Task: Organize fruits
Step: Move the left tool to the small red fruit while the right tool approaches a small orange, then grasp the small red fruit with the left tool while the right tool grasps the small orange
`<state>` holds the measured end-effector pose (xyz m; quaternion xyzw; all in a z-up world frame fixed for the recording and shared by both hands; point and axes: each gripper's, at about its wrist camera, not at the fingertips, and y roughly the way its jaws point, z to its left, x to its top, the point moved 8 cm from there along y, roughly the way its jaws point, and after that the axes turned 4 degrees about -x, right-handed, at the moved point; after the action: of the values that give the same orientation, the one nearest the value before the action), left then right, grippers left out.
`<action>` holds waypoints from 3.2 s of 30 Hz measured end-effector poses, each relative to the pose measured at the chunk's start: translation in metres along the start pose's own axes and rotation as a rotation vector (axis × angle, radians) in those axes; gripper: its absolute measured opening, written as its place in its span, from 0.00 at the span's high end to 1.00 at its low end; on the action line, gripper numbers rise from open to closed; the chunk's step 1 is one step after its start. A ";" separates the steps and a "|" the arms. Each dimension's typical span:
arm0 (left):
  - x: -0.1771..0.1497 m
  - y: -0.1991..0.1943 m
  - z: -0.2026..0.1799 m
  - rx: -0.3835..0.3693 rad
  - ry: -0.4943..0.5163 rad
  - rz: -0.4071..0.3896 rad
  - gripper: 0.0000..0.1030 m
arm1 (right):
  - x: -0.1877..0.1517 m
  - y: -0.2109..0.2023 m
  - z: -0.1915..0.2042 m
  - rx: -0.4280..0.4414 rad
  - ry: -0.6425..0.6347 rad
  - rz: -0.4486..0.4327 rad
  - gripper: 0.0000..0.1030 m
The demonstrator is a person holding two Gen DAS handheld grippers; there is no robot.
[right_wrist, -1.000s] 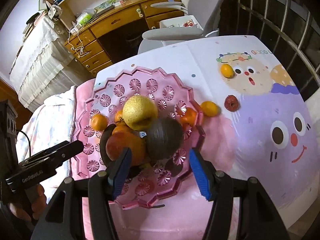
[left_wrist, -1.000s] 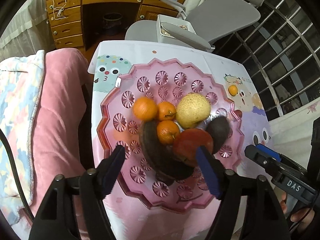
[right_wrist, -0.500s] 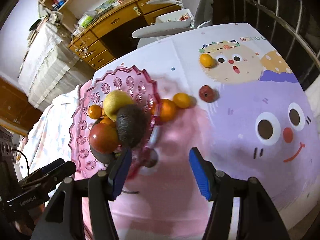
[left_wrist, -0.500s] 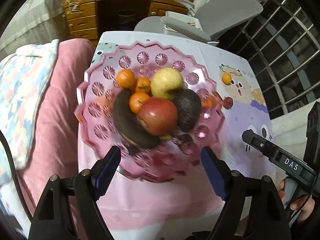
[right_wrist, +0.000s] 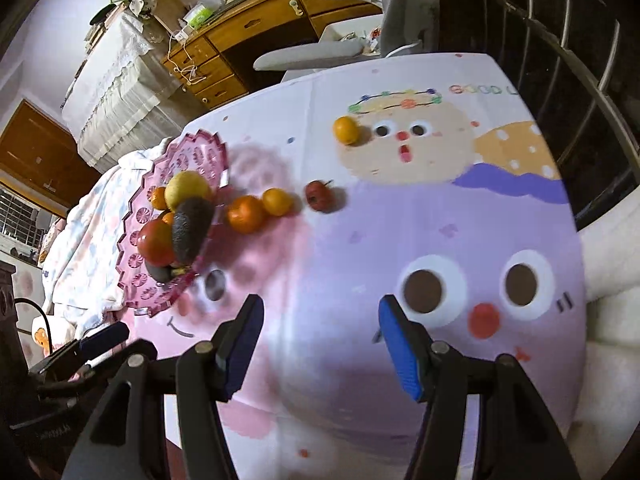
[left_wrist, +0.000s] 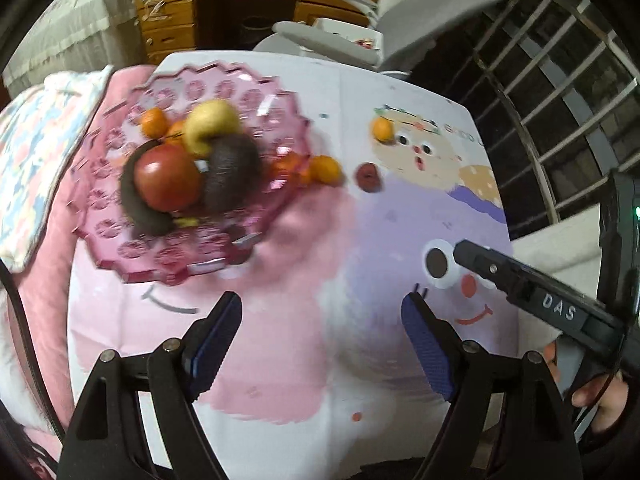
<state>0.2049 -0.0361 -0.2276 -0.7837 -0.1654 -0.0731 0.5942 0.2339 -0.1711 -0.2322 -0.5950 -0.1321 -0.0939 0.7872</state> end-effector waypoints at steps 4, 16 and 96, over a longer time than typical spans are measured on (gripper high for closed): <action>0.003 0.017 -0.029 -0.004 0.015 0.003 0.21 | 0.008 0.001 -0.033 -0.002 0.013 0.001 0.41; 0.047 0.094 -0.054 0.016 -0.068 -0.074 0.22 | 0.061 0.034 -0.096 -0.032 0.027 -0.010 0.41; 0.092 0.165 -0.053 -0.102 -0.166 -0.292 0.76 | 0.125 0.070 -0.039 -0.022 -0.119 -0.024 0.75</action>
<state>0.3522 -0.1102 -0.3337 -0.7837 -0.3223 -0.1019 0.5210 0.3770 -0.1882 -0.2660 -0.6066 -0.1849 -0.0694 0.7701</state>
